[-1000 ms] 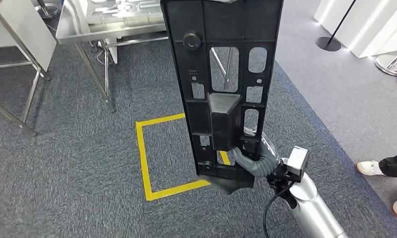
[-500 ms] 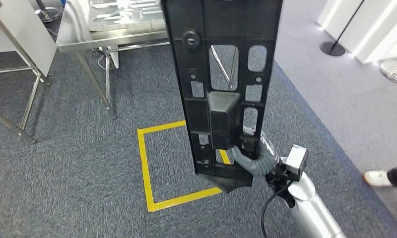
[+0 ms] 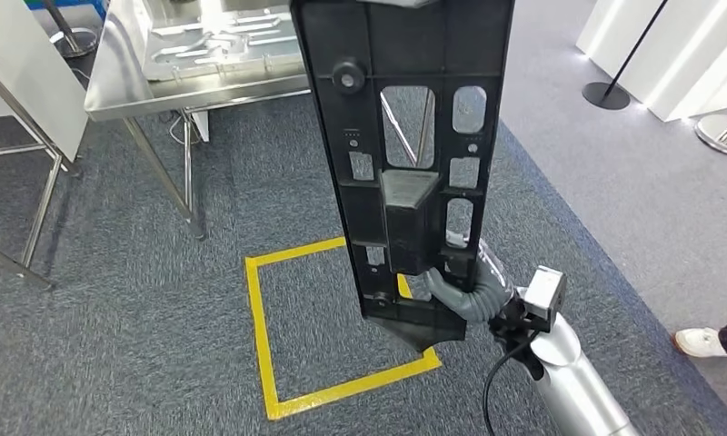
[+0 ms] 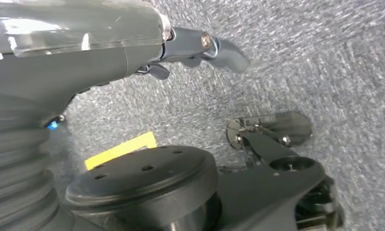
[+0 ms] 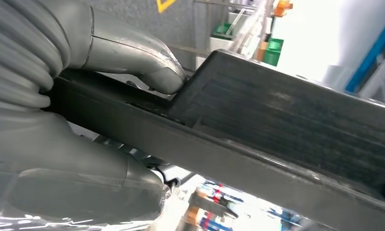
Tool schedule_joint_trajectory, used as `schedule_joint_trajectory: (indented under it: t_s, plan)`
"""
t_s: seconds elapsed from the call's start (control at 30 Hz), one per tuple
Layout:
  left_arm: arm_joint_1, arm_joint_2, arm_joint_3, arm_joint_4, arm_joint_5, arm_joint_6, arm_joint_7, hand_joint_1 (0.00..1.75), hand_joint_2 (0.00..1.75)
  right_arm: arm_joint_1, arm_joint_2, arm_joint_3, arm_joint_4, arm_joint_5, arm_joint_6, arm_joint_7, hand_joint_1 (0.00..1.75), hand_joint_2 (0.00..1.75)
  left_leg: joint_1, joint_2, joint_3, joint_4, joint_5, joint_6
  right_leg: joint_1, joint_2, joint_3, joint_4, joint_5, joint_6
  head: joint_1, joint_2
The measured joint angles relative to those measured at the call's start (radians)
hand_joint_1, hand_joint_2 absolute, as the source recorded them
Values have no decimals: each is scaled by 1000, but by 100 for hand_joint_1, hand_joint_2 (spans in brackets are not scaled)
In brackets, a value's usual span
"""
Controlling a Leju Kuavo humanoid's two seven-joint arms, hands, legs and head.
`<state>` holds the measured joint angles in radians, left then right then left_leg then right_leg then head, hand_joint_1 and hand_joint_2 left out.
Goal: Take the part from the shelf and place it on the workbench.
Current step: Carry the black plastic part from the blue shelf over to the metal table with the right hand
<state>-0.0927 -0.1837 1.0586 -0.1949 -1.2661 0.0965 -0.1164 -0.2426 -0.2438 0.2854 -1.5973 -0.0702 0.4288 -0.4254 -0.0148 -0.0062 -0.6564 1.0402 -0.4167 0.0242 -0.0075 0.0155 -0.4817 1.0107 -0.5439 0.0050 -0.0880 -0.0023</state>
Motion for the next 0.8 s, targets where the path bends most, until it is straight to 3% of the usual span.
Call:
schedule_joint_trajectory:
  t_s: [0.07,0.13,0.23,0.27,0.3,0.33,0.4,0.47,0.57,0.63,0.73,0.8]
  plan:
    - [0,0,0,0,-3,0,-1,0,175,5,1,-7,-2,-1,-1,0,169,175,1,0,17,-14,1,13,-1,0,6,4,1,12,0,0]
    - [-1,-2,0,0,-5,0,-1,0,175,7,5,-18,-7,-2,-2,-1,169,175,5,0,42,-30,-3,23,-3,-2,-19,63,-8,20,0,0]
    - [-3,-2,0,0,-6,-2,0,0,175,21,11,-37,-14,-3,-2,-1,169,175,6,0,68,-39,-21,29,-6,-4,-140,237,-71,27,0,0]
    - [-2,-2,0,0,-6,-2,0,0,175,27,12,-43,-15,-3,-1,-1,169,175,6,0,77,-38,-30,28,-7,-4,-173,267,-86,29,0,0]
    - [-1,-2,0,0,-6,-3,1,0,175,31,12,-48,-15,-3,-1,0,169,175,6,0,88,-38,-39,27,-8,-5,-191,264,-81,32,0,0]
    - [0,-2,0,0,-6,-3,0,0,175,33,13,-53,-15,-3,-1,1,169,175,6,0,101,-38,-48,26,-9,-6,-193,230,-52,34,0,0]
    - [0,-2,0,0,-5,-4,-1,0,175,32,14,-66,-15,-3,0,2,169,175,5,0,127,-37,-68,20,-11,-12,-167,104,50,33,0,0]
    - [0,-2,0,0,-4,-6,-1,0,175,31,15,-79,-16,-3,0,4,169,175,4,0,140,-36,-86,8,-7,-19,-148,24,100,22,0,0]
    - [0,-1,0,0,-4,-6,-2,0,175,30,16,-99,-22,-4,0,5,169,175,4,2,150,-23,-101,-11,-4,-16,-134,11,100,-1,0,0]
    - [-1,-1,0,0,-4,-6,-2,0,175,26,16,-110,-28,-4,2,5,169,175,7,2,136,23,-124,-22,-5,-15,-118,9,93,-14,0,0]
    - [0,-1,0,0,-5,-6,-1,0,175,20,16,-121,-34,-2,4,9,169,175,11,2,28,202,-193,-32,-3,-11,-99,8,77,-24,0,0]
    - [0,-1,0,0,-7,-6,0,0,175,22,16,-125,-35,0,3,15,169,175,10,2,-27,256,-196,-29,0,-8,-82,9,63,-26,0,0]
